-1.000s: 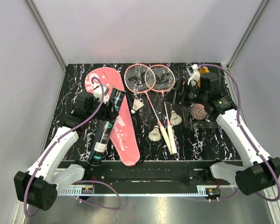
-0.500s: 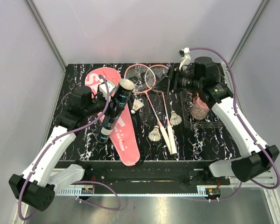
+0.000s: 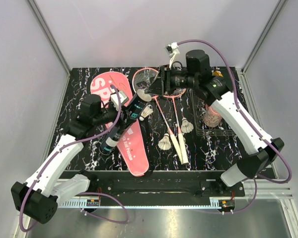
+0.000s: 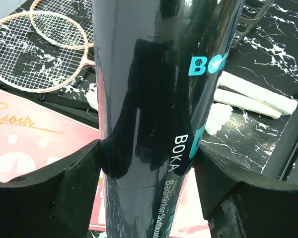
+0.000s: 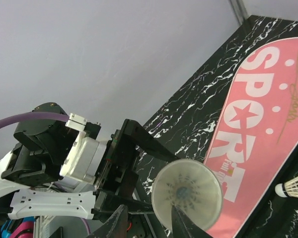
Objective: Pack up the badminton gear
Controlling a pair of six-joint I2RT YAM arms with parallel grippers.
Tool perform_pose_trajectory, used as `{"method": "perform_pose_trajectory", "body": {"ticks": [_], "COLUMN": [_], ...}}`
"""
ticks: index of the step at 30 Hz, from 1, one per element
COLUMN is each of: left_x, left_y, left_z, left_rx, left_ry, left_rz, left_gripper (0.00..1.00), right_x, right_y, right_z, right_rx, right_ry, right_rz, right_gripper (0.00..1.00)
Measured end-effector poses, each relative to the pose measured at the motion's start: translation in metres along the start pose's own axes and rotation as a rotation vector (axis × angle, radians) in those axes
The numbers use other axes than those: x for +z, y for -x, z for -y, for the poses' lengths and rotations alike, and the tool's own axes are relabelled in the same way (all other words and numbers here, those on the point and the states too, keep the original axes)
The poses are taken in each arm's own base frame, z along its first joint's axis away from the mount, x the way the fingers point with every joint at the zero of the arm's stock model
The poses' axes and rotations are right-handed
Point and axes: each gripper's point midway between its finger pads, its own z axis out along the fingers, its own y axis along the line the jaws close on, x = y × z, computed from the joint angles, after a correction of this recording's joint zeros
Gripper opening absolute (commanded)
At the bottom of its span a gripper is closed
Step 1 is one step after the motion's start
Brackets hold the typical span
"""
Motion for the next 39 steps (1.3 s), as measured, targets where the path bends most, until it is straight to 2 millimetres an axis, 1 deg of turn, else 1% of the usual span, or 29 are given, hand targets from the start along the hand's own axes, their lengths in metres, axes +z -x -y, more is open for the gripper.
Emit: {"method": "perform_pose_trajectory", "body": {"ticks": [2, 3, 7, 9, 12, 13, 15, 17, 20, 23, 24, 27, 30, 33, 35, 37, 39], "left_x": [0.001, 0.002, 0.003, 0.004, 0.005, 0.005, 0.005, 0.006, 0.009, 0.011, 0.011, 0.012, 0.012, 0.012, 0.012, 0.012, 0.013], "left_y": [0.001, 0.001, 0.002, 0.002, 0.000, 0.000, 0.000, 0.000, -0.001, -0.001, -0.002, -0.002, -0.002, -0.002, -0.002, -0.003, -0.003], "left_z": [0.002, 0.002, 0.005, 0.006, 0.006, 0.006, 0.006, 0.006, 0.007, 0.007, 0.007, 0.008, 0.008, 0.008, 0.007, 0.007, 0.005], "left_rx": [0.000, 0.000, 0.003, 0.004, 0.002, 0.002, 0.002, 0.002, 0.002, 0.003, 0.003, 0.003, 0.002, 0.002, 0.002, 0.001, -0.001], "left_ry": [-0.010, -0.012, -0.022, -0.026, -0.028, -0.029, -0.029, -0.030, -0.035, -0.040, -0.040, -0.041, -0.042, -0.040, -0.037, -0.033, -0.023], "left_rz": [0.005, 0.006, 0.007, 0.006, 0.001, 0.001, 0.001, 0.000, -0.002, -0.004, -0.005, -0.005, -0.007, -0.008, -0.008, -0.010, -0.012], "left_gripper": [0.04, 0.03, 0.03, 0.03, 0.02, 0.02, 0.02, 0.02, 0.02, 0.01, 0.01, 0.01, 0.01, 0.00, 0.00, 0.00, 0.00], "right_x": [0.008, 0.012, 0.024, 0.028, 0.029, 0.029, 0.029, 0.030, 0.030, 0.031, 0.031, 0.031, 0.032, 0.032, 0.033, 0.033, 0.034], "right_y": [-0.003, -0.006, -0.018, -0.023, -0.024, -0.024, -0.024, -0.024, -0.025, -0.027, -0.027, -0.027, -0.028, -0.028, -0.028, -0.028, -0.028], "right_z": [0.000, 0.001, 0.012, 0.016, 0.018, 0.018, 0.018, 0.018, 0.016, 0.012, 0.010, 0.008, 0.009, 0.010, 0.011, 0.014, 0.017], "right_rx": [0.006, 0.012, 0.050, 0.068, 0.074, 0.073, 0.075, 0.081, 0.084, 0.088, 0.088, 0.093, 0.097, 0.101, 0.105, 0.113, 0.129], "right_ry": [0.005, 0.004, -0.016, -0.023, -0.029, -0.029, -0.029, -0.032, -0.031, -0.023, -0.021, -0.016, -0.019, -0.024, -0.030, -0.044, -0.061], "right_rz": [-0.023, -0.035, -0.084, -0.101, -0.104, -0.104, -0.104, -0.103, -0.106, -0.111, -0.109, -0.111, -0.112, -0.108, -0.104, -0.096, -0.083], "right_gripper": [0.42, 0.38, 0.36, 0.35, 0.35, 0.36, 0.43, 0.47, 0.47, 0.43, 0.38, 0.32, 0.29, 0.20, 0.09, 0.00, 0.00]}}
